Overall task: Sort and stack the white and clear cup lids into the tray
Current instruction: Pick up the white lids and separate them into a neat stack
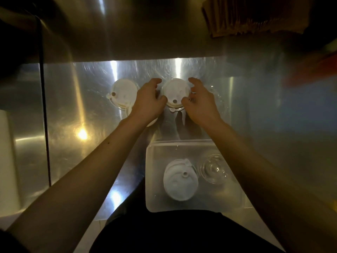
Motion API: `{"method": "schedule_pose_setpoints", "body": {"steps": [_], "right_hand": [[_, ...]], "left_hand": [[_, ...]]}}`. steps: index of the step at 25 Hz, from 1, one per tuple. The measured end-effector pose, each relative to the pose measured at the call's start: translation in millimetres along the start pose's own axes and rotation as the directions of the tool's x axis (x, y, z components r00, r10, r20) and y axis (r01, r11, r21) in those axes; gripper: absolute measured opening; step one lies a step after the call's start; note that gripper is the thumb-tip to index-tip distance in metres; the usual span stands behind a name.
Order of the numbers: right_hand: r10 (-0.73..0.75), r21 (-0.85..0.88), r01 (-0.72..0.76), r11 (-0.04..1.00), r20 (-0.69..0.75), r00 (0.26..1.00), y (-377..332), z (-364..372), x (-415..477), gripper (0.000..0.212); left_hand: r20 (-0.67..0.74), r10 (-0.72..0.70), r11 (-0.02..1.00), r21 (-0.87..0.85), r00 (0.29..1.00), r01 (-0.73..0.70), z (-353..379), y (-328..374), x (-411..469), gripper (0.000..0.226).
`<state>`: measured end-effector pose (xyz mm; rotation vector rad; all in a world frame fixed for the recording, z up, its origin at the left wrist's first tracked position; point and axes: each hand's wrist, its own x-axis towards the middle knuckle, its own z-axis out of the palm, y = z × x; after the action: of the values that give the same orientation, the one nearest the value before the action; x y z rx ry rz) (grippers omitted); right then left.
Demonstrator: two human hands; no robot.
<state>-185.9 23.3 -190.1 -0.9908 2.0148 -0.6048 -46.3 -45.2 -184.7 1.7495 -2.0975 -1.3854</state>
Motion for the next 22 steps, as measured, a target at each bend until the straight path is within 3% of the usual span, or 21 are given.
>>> {"method": "schedule_pose_setpoints", "body": {"steps": [7, 14, 22], "right_hand": [[0.005, 0.036, -0.006, 0.999, 0.007, 1.0, 6, 7, 4, 0.058], [-0.002, 0.085, 0.0, 0.996, 0.025, 1.0, 5, 9, 1, 0.055], [0.051, 0.199, -0.037, 0.979, -0.068, 0.996, -4, 10, -3, 0.055]], "left_hand": [[0.07, 0.012, 0.998, -0.057, 0.997, -0.008, 8, -4, 5, 0.044], [0.089, -0.033, 0.997, -0.061, 0.995, 0.039, 6, 3, 10, 0.053], [-0.055, -0.049, 0.998, -0.048, 0.997, 0.046, 4, 1, 7, 0.05]]}}
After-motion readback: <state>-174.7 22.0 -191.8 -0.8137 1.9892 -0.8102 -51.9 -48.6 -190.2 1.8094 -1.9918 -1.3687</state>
